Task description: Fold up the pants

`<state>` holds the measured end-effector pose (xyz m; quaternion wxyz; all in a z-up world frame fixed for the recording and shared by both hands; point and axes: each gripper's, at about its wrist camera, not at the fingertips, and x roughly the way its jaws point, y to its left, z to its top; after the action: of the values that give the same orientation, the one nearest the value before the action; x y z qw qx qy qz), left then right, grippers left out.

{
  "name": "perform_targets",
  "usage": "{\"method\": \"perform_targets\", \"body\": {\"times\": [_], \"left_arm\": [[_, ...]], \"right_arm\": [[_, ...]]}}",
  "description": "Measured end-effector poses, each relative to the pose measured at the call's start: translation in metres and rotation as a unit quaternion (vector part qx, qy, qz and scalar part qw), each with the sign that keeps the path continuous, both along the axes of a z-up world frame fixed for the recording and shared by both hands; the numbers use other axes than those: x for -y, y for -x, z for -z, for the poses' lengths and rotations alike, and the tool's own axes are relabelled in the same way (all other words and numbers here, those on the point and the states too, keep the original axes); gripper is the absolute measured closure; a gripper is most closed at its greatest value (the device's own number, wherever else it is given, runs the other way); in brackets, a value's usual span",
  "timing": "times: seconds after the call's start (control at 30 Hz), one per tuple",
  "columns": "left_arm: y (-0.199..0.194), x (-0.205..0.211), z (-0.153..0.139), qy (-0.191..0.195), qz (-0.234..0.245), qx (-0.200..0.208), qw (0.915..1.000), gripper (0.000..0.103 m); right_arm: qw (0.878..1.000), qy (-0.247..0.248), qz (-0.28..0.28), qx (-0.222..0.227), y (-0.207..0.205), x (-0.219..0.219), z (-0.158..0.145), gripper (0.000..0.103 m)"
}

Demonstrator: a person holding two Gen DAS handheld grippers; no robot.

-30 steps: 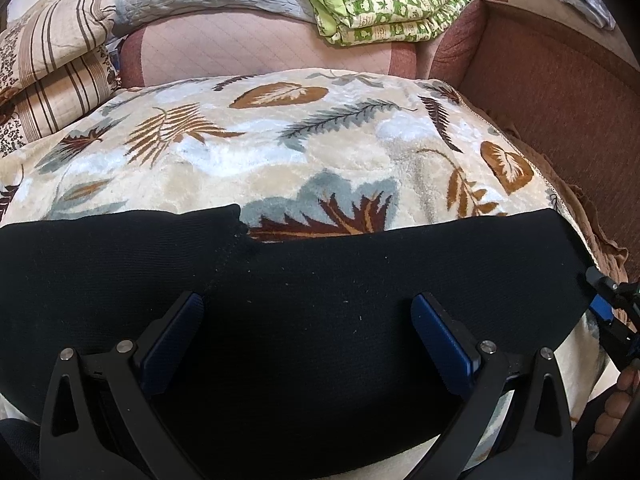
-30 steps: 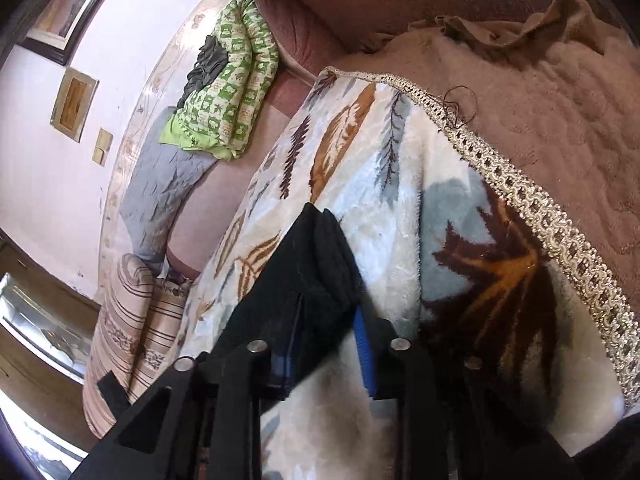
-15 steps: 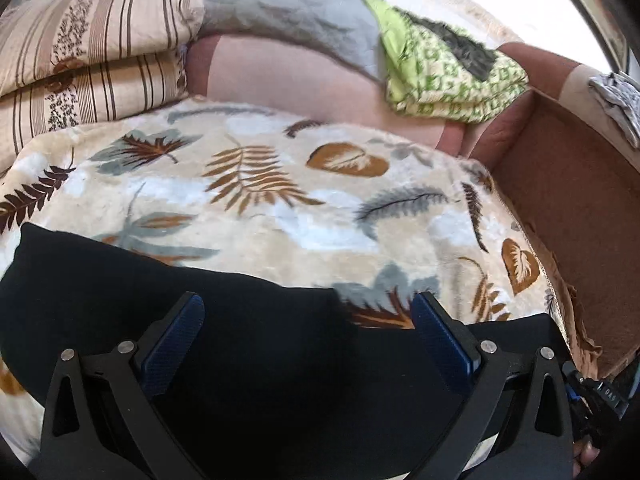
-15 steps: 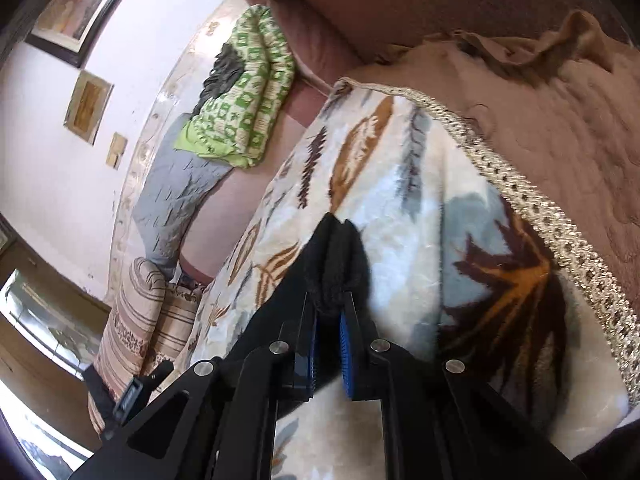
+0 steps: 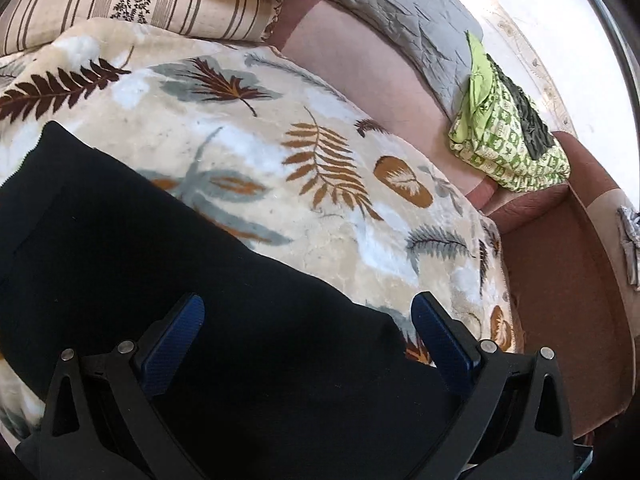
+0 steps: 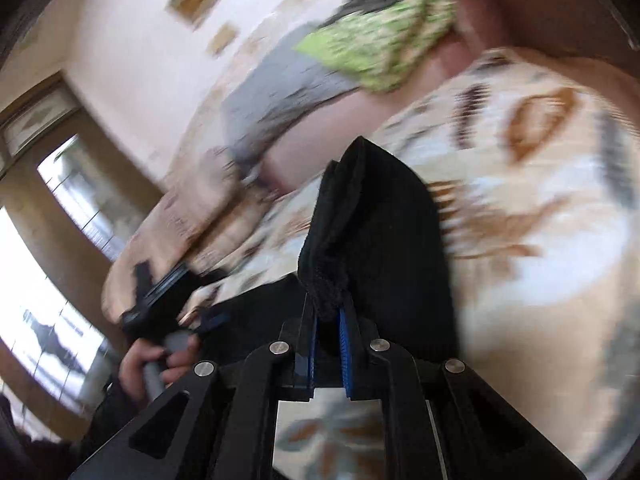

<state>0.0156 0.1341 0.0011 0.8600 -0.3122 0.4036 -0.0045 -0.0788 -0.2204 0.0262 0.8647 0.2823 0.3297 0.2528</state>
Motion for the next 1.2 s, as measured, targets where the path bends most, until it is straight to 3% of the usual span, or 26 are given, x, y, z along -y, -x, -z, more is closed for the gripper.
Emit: {"method": "perform_targets", "body": {"times": [0.4,0.83,0.97,1.07,1.13,1.2], "left_arm": [[0.003,-0.008,0.002,0.031,-0.007,0.006,0.9995,0.0],[0.004,0.0,0.0,0.029,0.007,0.018,0.9994,0.0],[0.007,0.014,-0.01,0.015,0.046,0.048,0.9977,0.0],[0.011,0.03,-0.018,0.004,0.089,0.076,0.9931,0.0],[0.016,0.046,-0.026,-0.002,0.134,0.101,0.9858,0.0],[0.021,0.062,-0.033,0.0,0.184,0.126,0.9748,0.0]], "right_arm": [[0.993,0.031,-0.114,-0.015,-0.025,-0.115,0.011,0.095],[0.99,0.051,-0.121,-0.043,-0.04,-0.138,0.042,0.092],[0.987,0.038,-0.153,-0.029,-0.03,-0.13,0.029,0.077],[0.985,0.03,-0.171,0.022,-0.007,-0.105,0.005,0.073],[0.986,0.066,-0.142,0.06,0.008,-0.079,-0.01,0.057],[0.985,0.13,-0.088,0.076,0.016,-0.058,-0.016,0.055]]}}
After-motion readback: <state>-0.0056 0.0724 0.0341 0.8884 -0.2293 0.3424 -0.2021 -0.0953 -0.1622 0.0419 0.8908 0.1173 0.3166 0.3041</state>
